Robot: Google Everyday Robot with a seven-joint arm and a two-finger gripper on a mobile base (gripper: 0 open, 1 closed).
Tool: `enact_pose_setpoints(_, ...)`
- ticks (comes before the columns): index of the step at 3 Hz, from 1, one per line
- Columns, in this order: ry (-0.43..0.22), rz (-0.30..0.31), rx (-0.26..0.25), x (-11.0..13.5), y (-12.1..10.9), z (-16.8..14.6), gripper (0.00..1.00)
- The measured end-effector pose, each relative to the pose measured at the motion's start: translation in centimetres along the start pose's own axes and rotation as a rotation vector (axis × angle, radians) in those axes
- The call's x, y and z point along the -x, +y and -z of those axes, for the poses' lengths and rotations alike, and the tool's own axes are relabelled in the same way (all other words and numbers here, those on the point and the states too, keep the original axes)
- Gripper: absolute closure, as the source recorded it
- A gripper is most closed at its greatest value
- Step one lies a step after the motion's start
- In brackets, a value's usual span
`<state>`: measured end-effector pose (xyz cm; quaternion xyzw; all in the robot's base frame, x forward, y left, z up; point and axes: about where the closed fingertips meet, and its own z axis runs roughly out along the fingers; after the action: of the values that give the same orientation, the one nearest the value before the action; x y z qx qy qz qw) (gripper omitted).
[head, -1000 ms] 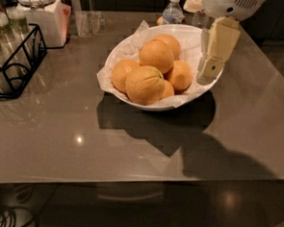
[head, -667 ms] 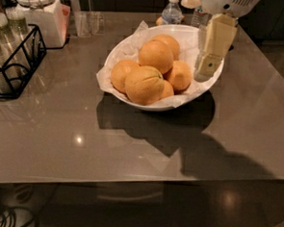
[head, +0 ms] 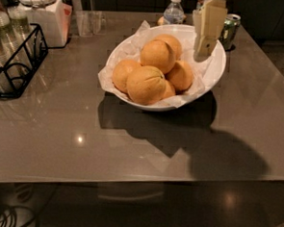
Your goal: Pick orange from white bowl
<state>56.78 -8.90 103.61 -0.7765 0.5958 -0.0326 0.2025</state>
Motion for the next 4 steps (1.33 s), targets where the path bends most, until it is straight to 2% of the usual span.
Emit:
enact_pose_setpoints(1, -0.020, 0.038, -0.065, 0.8, -1.7, 1.1, 0.00)
enact_pose_setpoints(2, -0.047, 0.038, -0.088, 1.0, -2.3, 0.8, 0.00)
enact_pose_setpoints(3, -0.151, 0.057, -0.085, 1.1, -3.1, -1.2, 0.00)
enact_pose_setpoints(4, -0.249, 0.115, -0.032, 1.8, -3.9, -4.0, 0.00)
